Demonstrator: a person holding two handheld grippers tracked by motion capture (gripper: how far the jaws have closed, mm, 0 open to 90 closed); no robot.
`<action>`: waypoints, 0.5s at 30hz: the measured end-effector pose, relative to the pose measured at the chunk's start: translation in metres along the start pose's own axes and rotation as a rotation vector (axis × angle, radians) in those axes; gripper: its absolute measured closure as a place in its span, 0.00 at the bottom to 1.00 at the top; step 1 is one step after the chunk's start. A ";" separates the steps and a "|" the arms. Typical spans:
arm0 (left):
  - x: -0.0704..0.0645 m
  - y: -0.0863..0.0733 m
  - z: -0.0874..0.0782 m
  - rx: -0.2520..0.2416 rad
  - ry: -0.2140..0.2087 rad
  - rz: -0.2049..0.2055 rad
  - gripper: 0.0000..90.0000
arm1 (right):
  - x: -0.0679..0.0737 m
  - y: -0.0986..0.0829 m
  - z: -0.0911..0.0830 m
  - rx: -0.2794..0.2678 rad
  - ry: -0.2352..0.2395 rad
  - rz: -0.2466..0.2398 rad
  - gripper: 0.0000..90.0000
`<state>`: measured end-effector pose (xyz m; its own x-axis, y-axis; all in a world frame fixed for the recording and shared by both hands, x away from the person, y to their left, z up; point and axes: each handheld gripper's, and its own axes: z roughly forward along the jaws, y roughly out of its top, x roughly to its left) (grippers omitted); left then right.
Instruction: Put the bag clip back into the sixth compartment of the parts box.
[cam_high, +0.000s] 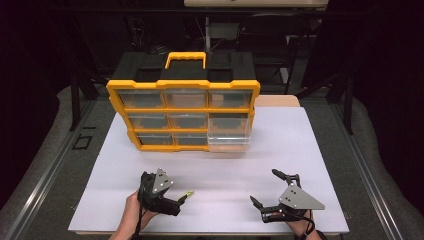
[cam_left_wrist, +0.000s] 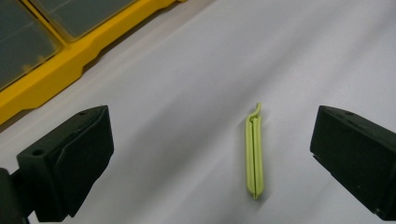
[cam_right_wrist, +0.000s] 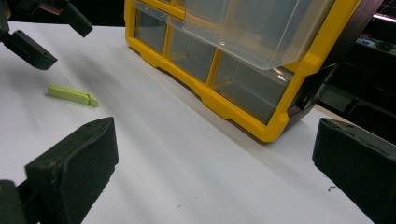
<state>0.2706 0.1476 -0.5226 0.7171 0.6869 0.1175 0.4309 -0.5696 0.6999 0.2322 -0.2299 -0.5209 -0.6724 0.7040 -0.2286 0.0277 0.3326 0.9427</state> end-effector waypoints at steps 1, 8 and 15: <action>-0.001 0.001 0.002 0.011 -0.003 0.003 0.00 | 0.000 0.000 0.000 0.004 -0.001 -0.002 0.00; -0.002 0.003 0.012 0.090 -0.006 0.019 0.00 | 0.000 0.000 0.000 0.008 -0.001 -0.005 0.00; -0.004 0.006 0.017 0.129 -0.010 0.036 0.00 | 0.001 0.000 0.002 0.016 0.005 -0.007 0.00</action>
<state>0.2798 0.1340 -0.5303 0.7386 0.6609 0.1333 0.4714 -0.6476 0.5987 0.2327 -0.2283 -0.5218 -0.6765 0.6982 -0.2343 0.0344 0.3478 0.9370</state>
